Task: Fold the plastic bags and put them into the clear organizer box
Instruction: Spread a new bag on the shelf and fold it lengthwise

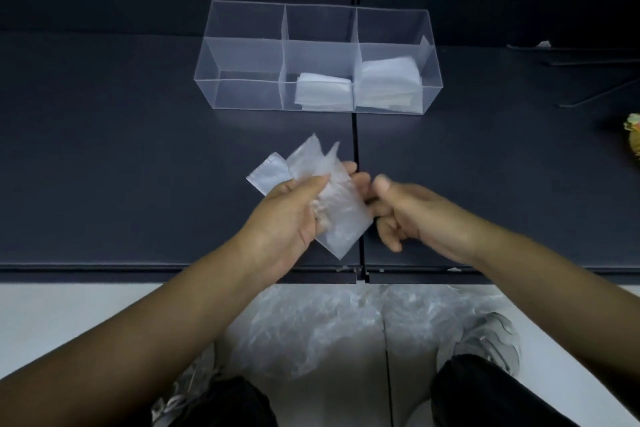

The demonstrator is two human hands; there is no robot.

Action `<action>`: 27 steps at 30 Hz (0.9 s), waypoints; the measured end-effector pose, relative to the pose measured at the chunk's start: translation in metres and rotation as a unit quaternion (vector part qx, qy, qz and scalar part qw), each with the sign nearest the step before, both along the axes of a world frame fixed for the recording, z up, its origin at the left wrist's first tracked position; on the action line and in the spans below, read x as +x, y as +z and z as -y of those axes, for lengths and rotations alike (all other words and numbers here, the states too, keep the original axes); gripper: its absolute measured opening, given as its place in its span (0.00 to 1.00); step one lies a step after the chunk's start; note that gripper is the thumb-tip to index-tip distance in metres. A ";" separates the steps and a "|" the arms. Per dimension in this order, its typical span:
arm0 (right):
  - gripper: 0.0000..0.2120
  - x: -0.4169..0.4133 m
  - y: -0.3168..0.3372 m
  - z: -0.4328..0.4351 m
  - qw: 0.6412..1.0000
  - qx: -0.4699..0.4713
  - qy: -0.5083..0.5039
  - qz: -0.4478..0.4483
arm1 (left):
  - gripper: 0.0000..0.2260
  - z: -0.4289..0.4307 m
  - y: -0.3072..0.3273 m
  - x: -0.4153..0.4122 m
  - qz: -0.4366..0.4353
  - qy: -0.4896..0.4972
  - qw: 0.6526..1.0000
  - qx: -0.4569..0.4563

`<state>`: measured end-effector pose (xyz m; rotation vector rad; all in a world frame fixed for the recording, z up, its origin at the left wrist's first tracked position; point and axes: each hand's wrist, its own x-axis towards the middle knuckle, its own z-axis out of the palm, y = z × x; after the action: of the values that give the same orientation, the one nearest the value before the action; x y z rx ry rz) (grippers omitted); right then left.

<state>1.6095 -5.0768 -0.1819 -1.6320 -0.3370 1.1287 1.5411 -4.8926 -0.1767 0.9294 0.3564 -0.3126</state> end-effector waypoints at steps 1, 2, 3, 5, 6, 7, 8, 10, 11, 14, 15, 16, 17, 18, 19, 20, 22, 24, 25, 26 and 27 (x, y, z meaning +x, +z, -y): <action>0.13 -0.002 -0.005 -0.001 0.999 -0.028 -0.010 0.032 | 0.15 -0.006 -0.005 0.003 -0.014 0.017 1.000 -0.001; 0.08 -0.003 -0.010 0.000 0.997 -0.052 -0.028 0.052 | 0.13 -0.012 -0.010 0.005 -0.032 0.034 0.999 0.009; 0.05 -0.003 -0.014 0.000 0.995 -0.069 -0.044 0.061 | 0.12 -0.018 -0.017 0.006 -0.053 0.049 0.997 0.027; 0.05 -0.005 -0.018 -0.001 0.991 -0.093 -0.068 0.072 | 0.11 -0.028 -0.029 0.010 -0.107 0.083 0.987 0.083; 0.05 -0.006 -0.019 -0.003 0.988 -0.105 -0.078 0.078 | 0.10 -0.033 -0.032 0.012 -0.134 0.096 0.979 0.121; 0.06 -0.006 -0.020 -0.004 0.986 -0.116 -0.088 0.084 | 0.09 -0.038 -0.033 0.015 -0.145 0.103 0.971 0.162; 0.06 -0.006 -0.020 -0.006 0.984 -0.124 -0.099 0.084 | 0.08 -0.043 -0.034 0.019 -0.139 0.112 0.963 0.200; 0.06 -0.006 -0.020 -0.008 0.981 -0.131 -0.119 0.075 | 0.07 -0.051 -0.033 0.024 -0.097 0.157 0.947 0.264; 0.07 -0.005 -0.020 -0.009 0.981 -0.134 -0.124 0.070 | 0.07 -0.054 -0.034 0.022 -0.051 0.184 0.924 0.331; 0.08 -0.003 -0.017 -0.010 0.981 -0.141 -0.126 0.049 | 0.12 -0.043 -0.034 -0.004 0.231 0.102 0.731 0.634; 0.08 -0.002 -0.016 -0.011 0.981 -0.142 -0.125 0.044 | 0.16 -0.032 -0.038 -0.015 0.303 0.020 0.685 0.662; 0.08 -0.001 -0.014 -0.012 0.981 -0.144 -0.124 0.038 | 0.21 -0.021 -0.041 -0.026 0.335 -0.069 0.664 0.665; 0.08 -0.001 -0.013 -0.013 0.981 -0.147 -0.122 0.030 | 0.27 -0.011 -0.045 -0.035 0.344 -0.137 0.647 0.667; 0.08 -0.001 -0.011 -0.013 0.981 -0.150 -0.124 0.018 | 0.32 -0.003 -0.048 -0.040 0.341 -0.182 0.634 0.670; 0.07 -0.001 -0.008 -0.014 0.980 -0.151 -0.130 0.001 | 0.34 0.002 -0.052 -0.045 0.332 -0.203 0.626 0.676; 0.06 -0.002 -0.005 -0.013 0.979 -0.148 -0.139 -0.020 | 0.33 0.004 -0.055 -0.046 0.325 -0.196 0.628 0.679; 0.05 -0.003 0.003 -0.012 0.977 -0.125 -0.157 -0.068 | 0.27 0.004 -0.054 -0.045 0.316 -0.148 0.649 0.676; 0.05 -0.004 0.012 -0.011 0.978 -0.092 -0.161 -0.091 | 0.19 0.002 -0.052 -0.042 0.311 -0.094 0.678 0.659; 0.06 -0.004 0.015 -0.011 0.981 -0.081 -0.157 -0.080 | 0.17 0.001 -0.049 -0.040 0.300 -0.086 0.702 0.641; 0.07 -0.003 0.018 -0.010 0.984 -0.075 -0.153 -0.049 | 0.16 -0.001 -0.046 -0.038 0.279 -0.089 0.733 0.615; 0.09 0.000 0.019 -0.011 0.987 -0.074 -0.146 -0.004 | 0.15 -0.005 -0.043 -0.035 0.251 -0.100 0.766 0.583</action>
<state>1.6092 -5.0662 -0.1632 -1.7405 -0.0057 0.9546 1.5060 -4.8881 -0.2201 2.2422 -0.1114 0.0226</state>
